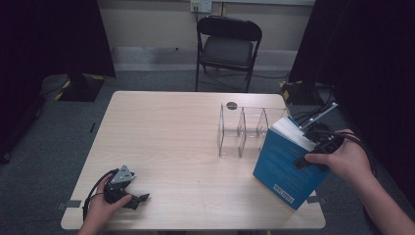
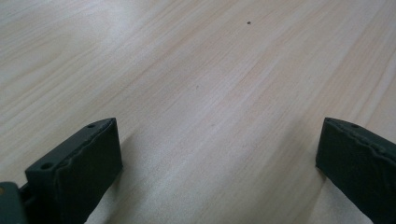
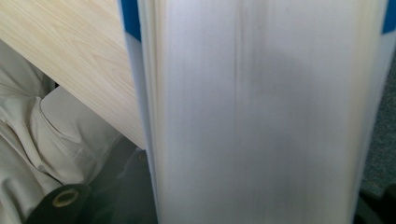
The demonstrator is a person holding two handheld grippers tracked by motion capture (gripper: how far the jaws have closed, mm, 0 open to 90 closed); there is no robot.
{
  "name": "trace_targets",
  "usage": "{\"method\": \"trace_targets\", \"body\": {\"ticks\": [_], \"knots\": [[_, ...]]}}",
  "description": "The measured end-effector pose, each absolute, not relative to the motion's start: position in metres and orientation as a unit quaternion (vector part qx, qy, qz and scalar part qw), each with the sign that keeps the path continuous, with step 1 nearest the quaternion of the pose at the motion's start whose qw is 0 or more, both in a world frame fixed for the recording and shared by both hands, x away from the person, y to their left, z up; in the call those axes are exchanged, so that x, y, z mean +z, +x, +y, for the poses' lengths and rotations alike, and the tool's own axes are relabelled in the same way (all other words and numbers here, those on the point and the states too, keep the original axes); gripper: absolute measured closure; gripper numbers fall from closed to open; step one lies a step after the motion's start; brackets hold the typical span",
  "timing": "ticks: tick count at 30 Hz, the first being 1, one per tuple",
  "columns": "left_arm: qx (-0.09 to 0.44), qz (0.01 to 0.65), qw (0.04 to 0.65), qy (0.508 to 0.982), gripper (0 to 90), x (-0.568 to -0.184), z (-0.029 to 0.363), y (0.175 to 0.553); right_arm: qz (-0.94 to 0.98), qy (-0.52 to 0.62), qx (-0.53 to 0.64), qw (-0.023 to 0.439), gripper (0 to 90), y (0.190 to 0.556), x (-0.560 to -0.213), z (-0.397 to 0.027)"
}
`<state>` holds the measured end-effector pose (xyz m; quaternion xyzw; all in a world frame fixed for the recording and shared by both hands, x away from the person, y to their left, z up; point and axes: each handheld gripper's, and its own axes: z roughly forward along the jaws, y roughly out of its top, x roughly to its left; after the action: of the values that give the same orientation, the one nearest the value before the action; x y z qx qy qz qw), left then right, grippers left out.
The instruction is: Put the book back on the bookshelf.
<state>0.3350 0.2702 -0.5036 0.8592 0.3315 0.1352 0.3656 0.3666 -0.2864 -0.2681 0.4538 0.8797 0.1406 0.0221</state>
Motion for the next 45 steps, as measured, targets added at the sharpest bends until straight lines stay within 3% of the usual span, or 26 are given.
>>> {"method": "trace_targets", "body": {"ticks": [28, 45], "knots": [[0.135, 0.331, 0.366, 0.859, 0.0, -0.504, 0.270, 0.335, 0.845, 0.514, 0.142, 0.046, 61.7, 0.380, -0.261, -0.330], [0.135, 0.331, 0.365, 0.859, 0.0, -0.503, 0.270, 0.335, 0.836, 0.534, 0.123, 0.038, 61.7, 0.384, -0.265, -0.332]]}}
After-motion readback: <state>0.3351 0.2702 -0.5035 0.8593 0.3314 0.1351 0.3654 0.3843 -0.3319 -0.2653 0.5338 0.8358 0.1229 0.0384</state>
